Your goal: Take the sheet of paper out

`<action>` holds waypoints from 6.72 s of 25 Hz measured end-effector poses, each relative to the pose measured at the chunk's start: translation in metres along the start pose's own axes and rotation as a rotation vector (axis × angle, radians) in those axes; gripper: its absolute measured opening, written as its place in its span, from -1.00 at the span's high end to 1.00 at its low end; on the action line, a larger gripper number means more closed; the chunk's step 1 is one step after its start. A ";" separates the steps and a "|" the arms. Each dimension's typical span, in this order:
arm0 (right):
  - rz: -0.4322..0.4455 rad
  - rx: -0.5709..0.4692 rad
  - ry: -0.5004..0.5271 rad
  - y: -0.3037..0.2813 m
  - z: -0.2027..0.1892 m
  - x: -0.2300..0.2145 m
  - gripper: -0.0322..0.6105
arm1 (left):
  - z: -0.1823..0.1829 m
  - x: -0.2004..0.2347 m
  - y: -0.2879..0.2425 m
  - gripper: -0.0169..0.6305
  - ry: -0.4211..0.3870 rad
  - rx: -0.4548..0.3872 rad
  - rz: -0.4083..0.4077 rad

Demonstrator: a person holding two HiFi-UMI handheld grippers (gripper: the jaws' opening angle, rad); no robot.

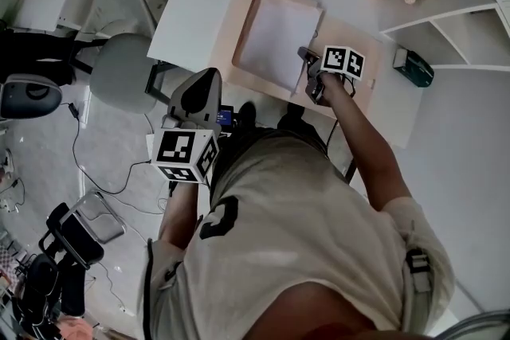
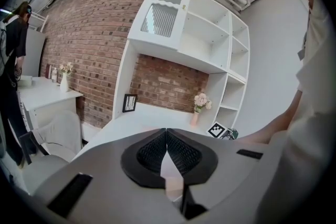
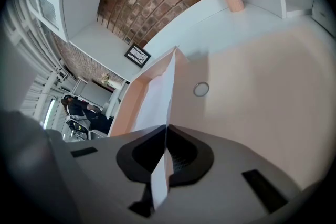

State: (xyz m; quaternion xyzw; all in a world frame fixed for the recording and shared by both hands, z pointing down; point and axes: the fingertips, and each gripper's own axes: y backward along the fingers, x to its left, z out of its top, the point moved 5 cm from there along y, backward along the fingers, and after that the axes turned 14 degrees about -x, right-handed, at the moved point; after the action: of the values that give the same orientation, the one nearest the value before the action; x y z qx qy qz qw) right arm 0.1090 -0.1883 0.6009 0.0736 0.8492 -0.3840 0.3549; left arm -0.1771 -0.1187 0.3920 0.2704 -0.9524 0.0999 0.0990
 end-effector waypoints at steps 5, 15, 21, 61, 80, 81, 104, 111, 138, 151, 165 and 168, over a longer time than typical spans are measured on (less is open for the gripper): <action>-0.013 -0.014 0.002 0.005 0.001 -0.002 0.82 | 0.000 0.000 0.006 0.90 -0.003 0.004 -0.006; 0.034 0.004 0.017 0.016 0.016 -0.003 0.82 | 0.017 -0.018 -0.001 0.90 -0.023 -0.034 0.041; 0.068 0.021 0.006 0.021 0.017 -0.006 0.82 | 0.021 -0.038 -0.005 0.90 -0.035 -0.032 0.046; 0.069 -0.052 -0.127 0.062 0.039 -0.054 0.82 | 0.019 -0.078 -0.041 0.90 -0.069 -0.012 -0.052; 0.087 -0.137 -0.256 0.095 0.036 -0.083 0.82 | 0.011 -0.097 -0.052 0.90 -0.074 0.015 -0.105; 0.086 -0.141 -0.256 0.097 0.035 -0.084 0.82 | 0.011 -0.099 -0.053 0.90 -0.074 0.017 -0.111; 0.104 -0.222 -0.278 0.145 0.055 -0.108 0.82 | 0.002 -0.136 -0.077 0.90 -0.086 0.040 -0.185; 0.169 -0.257 -0.281 0.156 0.065 -0.097 0.82 | 0.001 -0.134 -0.075 0.90 -0.087 0.045 -0.169; 0.409 -0.381 -0.184 0.218 0.104 -0.031 0.82 | 0.002 -0.153 -0.072 0.90 -0.108 0.055 -0.199; 0.472 -0.384 -0.141 0.224 0.111 -0.010 0.82 | 0.002 -0.149 -0.069 0.90 -0.106 0.055 -0.187; 0.485 -0.363 -0.116 0.225 0.113 0.000 0.82 | 0.003 -0.147 -0.070 0.90 -0.094 0.055 -0.168; 0.485 -0.358 -0.114 0.224 0.114 0.001 0.82 | 0.004 -0.146 -0.072 0.90 -0.093 0.054 -0.171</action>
State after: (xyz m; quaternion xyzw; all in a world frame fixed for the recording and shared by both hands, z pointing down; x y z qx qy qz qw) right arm 0.2596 -0.1132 0.4141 0.1889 0.8398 -0.1356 0.4906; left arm -0.0170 -0.1074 0.3626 0.3574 -0.9265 0.1039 0.0553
